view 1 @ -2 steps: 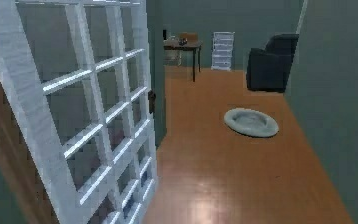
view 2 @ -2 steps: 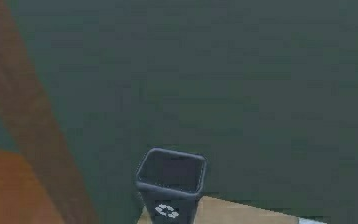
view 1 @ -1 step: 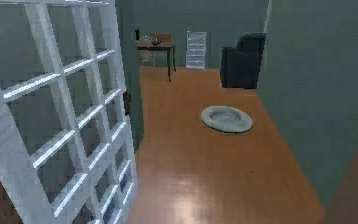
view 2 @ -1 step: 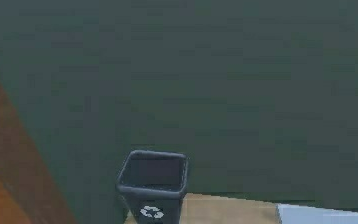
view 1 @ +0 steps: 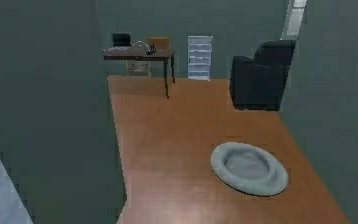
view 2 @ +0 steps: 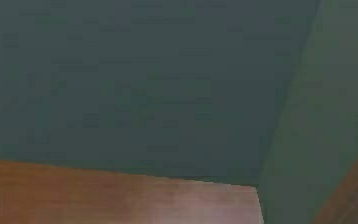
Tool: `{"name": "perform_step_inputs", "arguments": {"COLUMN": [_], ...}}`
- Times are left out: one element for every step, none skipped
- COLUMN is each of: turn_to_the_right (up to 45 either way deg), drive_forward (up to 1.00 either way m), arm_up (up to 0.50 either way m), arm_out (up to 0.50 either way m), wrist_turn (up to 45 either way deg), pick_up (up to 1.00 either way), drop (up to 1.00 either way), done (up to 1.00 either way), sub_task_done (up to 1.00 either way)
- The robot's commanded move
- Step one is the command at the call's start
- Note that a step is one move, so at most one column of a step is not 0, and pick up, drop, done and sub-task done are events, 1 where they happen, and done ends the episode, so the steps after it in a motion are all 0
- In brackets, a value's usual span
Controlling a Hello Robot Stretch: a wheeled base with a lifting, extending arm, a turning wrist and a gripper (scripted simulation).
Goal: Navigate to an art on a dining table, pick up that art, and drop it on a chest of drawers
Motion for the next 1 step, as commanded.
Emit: {"name": "perform_step_inputs", "arguments": {"turn_to_the_right": [0.0], "drive_forward": [1.0], "arm_up": [0.0], "arm_out": [0.0], "wrist_turn": [0.0], "pick_up": [0.0], "drop": [0.0], "done": [0.0], "sub_task_done": [0.0]}}
